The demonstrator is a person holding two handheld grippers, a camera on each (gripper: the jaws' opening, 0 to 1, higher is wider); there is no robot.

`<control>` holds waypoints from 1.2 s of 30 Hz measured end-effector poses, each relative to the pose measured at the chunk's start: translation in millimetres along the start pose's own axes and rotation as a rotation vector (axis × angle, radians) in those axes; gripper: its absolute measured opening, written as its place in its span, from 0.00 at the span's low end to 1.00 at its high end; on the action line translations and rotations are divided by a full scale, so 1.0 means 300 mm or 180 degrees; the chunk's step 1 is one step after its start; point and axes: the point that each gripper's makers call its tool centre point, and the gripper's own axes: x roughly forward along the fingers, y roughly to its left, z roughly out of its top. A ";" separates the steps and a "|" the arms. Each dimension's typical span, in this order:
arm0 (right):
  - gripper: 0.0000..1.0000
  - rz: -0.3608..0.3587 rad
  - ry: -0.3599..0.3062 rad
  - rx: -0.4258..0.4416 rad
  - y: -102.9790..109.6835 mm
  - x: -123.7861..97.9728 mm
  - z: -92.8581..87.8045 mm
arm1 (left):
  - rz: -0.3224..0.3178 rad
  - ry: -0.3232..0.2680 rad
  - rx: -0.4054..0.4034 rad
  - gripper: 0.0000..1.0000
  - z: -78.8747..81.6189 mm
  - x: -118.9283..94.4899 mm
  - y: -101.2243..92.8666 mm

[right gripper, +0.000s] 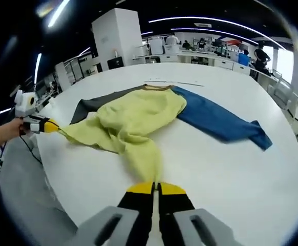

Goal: Fold the garment on the visible template until the final outline fits inside the template.

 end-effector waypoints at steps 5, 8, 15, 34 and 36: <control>0.00 0.0021 -0.0087 0.0314 0.004 -0.036 -0.027 | 0.0060 0.0063 0.0012 0.00 -0.027 -0.024 0.020; 0.00 -0.0008 -0.0067 0.0319 0.005 -0.054 -0.047 | 0.0070 0.0091 0.0041 0.00 -0.043 -0.036 0.023; 0.00 -0.0056 -0.0037 0.0366 0.002 -0.079 -0.080 | 0.0080 0.0145 0.0083 0.00 -0.071 -0.056 0.028; 0.00 -0.0176 -0.0057 0.0663 0.012 -0.132 -0.141 | 0.0132 0.0337 0.0275 0.00 -0.162 -0.096 0.002; 0.00 -0.0241 -0.0064 0.0655 0.002 -0.140 -0.148 | 0.0106 0.0374 0.0305 0.00 -0.174 -0.094 -0.017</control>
